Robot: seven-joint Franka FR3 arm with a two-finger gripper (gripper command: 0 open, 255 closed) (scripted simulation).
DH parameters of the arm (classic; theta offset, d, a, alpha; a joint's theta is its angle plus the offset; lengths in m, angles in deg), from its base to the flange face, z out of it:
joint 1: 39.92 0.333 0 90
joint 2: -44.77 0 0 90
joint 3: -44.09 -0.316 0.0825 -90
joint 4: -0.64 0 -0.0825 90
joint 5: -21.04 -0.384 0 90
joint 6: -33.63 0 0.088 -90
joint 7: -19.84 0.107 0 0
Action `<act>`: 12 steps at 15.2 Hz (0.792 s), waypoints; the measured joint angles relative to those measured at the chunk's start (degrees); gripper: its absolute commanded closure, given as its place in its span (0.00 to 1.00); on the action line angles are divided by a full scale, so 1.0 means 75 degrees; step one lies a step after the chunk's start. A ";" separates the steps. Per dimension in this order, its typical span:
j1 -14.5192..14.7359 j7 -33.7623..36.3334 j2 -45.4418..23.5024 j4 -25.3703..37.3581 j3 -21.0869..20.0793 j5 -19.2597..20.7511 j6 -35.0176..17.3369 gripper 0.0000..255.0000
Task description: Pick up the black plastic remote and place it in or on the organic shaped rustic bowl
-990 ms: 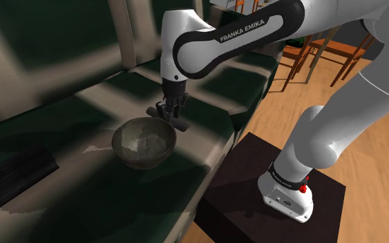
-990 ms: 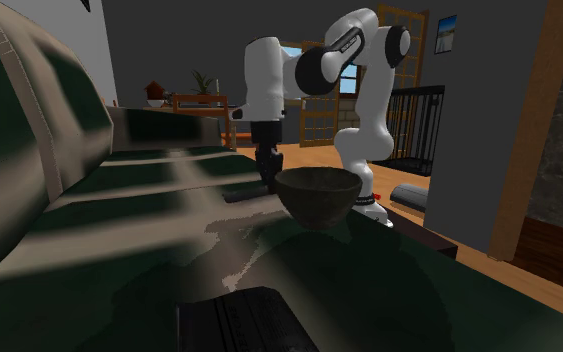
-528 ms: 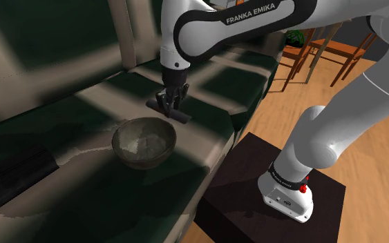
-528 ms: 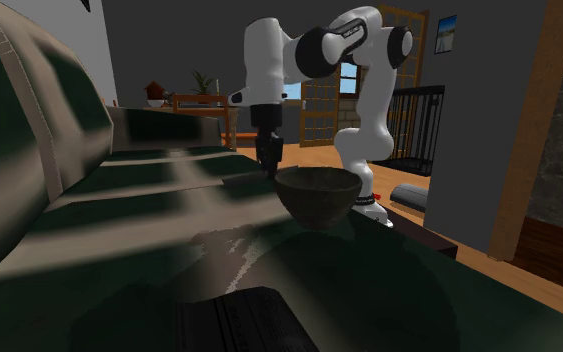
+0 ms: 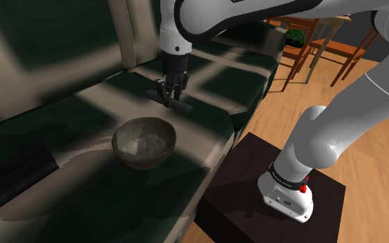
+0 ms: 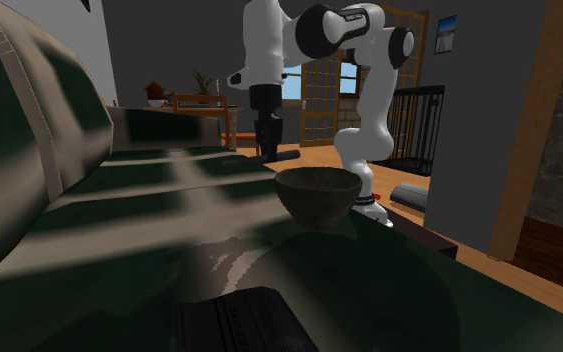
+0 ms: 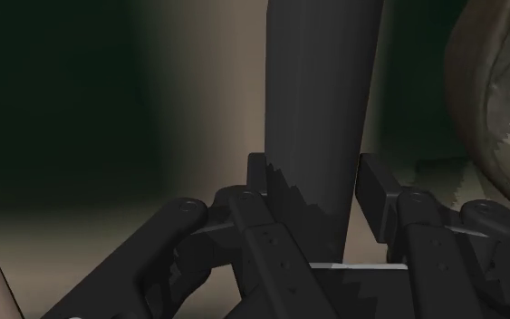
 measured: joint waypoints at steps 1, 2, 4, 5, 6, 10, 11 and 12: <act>-0.0001 0.0006 0.0027 0.0079 0.0008 0.0002 0.0105 1.00; -0.0009 0.0001 0.0037 0.0168 0.0023 0.0009 0.0205 1.00; 0.0002 0.0049 0.0082 0.0339 0.0017 0.0007 0.0416 1.00; -0.0005 0.0040 0.0096 0.0421 0.0034 0.0013 0.0513 1.00; -0.0011 0.0053 0.0088 0.0546 0.0040 0.0022 0.0629 1.00; -0.0020 0.0090 0.0094 0.0927 0.0061 0.0043 0.1016 1.00; -0.0022 0.0112 0.0068 0.1052 0.0059 0.0053 0.1114 1.00; -0.0030 0.0100 0.0092 0.1142 0.0080 0.0056 0.1229 1.00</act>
